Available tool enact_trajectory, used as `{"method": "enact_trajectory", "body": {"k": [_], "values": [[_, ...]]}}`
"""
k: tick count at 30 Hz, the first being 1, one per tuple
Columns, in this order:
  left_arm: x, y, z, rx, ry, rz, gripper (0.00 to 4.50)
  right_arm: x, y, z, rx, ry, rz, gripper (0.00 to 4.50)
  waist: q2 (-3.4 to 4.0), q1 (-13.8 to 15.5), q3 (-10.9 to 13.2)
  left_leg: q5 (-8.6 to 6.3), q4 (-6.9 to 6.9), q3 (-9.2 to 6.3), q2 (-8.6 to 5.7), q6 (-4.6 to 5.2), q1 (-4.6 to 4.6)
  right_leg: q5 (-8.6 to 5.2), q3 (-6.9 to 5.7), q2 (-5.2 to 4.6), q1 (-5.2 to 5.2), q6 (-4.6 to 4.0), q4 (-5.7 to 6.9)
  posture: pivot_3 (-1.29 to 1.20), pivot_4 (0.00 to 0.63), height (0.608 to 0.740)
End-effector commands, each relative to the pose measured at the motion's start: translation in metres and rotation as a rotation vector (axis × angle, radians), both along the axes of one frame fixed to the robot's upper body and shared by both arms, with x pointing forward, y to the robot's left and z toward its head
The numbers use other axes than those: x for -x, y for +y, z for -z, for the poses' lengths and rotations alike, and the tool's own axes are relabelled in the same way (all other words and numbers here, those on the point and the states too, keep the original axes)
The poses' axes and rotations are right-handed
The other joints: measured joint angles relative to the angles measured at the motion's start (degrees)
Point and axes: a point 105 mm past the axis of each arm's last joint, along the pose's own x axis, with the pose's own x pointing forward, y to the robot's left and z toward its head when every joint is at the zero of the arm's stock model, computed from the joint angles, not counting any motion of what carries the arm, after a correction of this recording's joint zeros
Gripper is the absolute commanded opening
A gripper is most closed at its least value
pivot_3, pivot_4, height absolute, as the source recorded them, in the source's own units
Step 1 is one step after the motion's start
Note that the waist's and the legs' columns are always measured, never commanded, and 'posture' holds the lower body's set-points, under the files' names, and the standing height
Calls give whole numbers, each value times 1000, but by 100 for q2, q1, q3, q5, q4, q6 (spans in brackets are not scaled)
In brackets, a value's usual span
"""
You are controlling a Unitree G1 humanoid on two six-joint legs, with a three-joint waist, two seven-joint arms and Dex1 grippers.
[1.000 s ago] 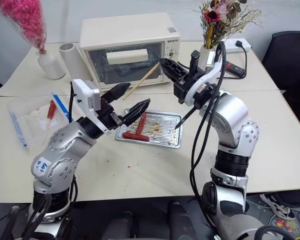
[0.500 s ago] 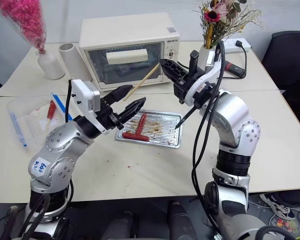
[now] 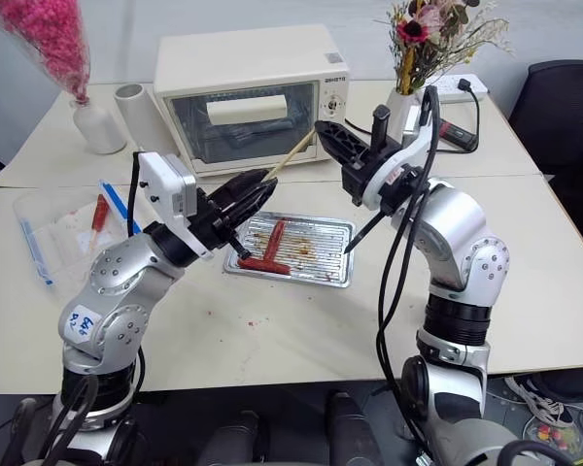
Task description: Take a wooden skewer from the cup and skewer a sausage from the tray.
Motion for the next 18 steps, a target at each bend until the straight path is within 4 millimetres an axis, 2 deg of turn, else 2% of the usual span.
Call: {"method": "enact_trajectory", "body": {"k": [1,11,12,14,18], "values": [[5,-3,-10,7,-54,12,845,9,-2,-12,-18,-62,-15,0,0,-1,0,0,0,0,0,0,0,0,0,0,0,0,0,0,150,740],[2,0,-16,37,-78,-14,845,11,-2,-10,-20,-64,-17,0,0,3,0,0,0,0,0,0,0,0,0,-1,0,0,-1,0,150,740],[2,0,-17,45,-82,-19,486,11,-2,-9,-19,-62,-17,0,0,2,0,0,0,0,0,0,-1,0,0,-1,0,0,-1,0,150,740],[1,1,-18,51,-85,-22,47,11,-3,-8,-20,-60,-15,0,0,1,0,0,0,0,0,0,-1,0,0,-1,0,1,-1,0,150,740],[-1,2,-18,51,-89,-33,47,11,-4,-11,-34,-65,-9,0,0,0,0,0,0,0,0,0,0,0,0,1,0,0,0,0,150,740]]}}
